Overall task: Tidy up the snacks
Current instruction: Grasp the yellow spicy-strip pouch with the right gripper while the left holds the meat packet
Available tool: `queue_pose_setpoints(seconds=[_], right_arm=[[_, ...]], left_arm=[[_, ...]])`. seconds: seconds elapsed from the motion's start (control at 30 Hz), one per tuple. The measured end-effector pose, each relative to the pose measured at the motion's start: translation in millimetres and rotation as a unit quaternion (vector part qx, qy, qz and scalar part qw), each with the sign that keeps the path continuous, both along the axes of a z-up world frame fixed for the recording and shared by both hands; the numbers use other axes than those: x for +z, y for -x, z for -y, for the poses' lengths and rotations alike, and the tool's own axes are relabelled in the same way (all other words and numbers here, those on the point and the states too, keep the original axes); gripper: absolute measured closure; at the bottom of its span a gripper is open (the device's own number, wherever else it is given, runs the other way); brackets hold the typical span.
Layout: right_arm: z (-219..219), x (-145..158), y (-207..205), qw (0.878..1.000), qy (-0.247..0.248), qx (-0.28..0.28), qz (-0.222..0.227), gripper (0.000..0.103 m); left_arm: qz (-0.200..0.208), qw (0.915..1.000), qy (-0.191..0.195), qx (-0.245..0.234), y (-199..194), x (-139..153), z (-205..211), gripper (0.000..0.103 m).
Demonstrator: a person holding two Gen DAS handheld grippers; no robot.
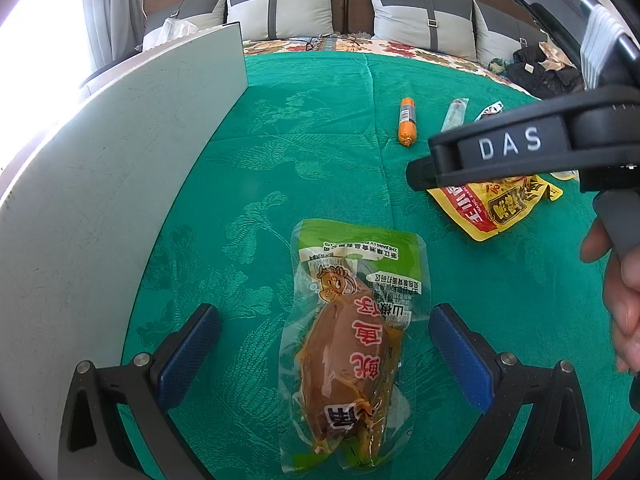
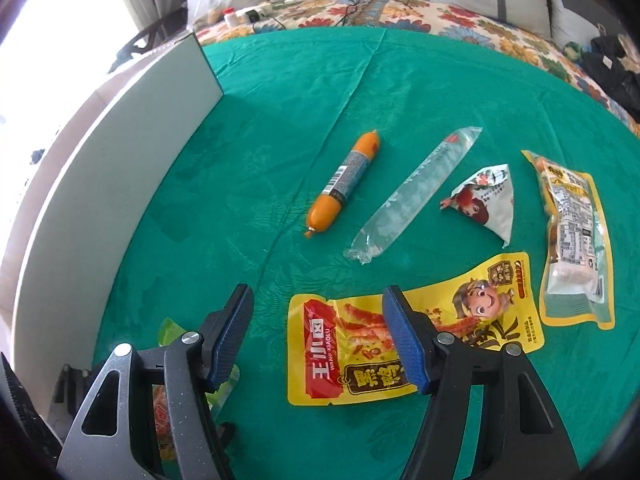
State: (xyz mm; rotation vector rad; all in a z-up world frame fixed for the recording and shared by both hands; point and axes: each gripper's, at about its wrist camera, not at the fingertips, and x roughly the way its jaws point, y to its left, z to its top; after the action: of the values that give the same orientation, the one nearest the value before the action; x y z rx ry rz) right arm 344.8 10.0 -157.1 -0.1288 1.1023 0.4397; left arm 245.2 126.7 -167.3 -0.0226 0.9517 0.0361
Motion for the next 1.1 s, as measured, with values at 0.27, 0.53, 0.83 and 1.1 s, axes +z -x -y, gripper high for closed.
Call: queue_pose_setpoints(seconds=[0.27,0.53,0.83,1.1], right_arm=[[21.0,-7.8,47.2,0.989,0.063,0.131,0.037,0.038],[95.0,-5.2,99.4,0.977,0.091,0.187,0.053,0.039],[198.8,10.8,102.2,0.997,-0.032,-0.067,0.005,0.03],[156.0,-3.9,54.6,0.989,-0.051,-0.139,-0.026,0.028]], left_arm=[[0.0,1.0,0.0,0.0,0.1,0.0,-0.1,0.0],[0.0,1.0,0.0,0.0,0.4,-0.2,-0.2,0.0],[0.0,1.0,0.0,0.0,0.2,-0.3,-0.1,0.0],[-0.002,1.0,0.003,-0.003,-2.1,-2.2,-0.1,0.0]])
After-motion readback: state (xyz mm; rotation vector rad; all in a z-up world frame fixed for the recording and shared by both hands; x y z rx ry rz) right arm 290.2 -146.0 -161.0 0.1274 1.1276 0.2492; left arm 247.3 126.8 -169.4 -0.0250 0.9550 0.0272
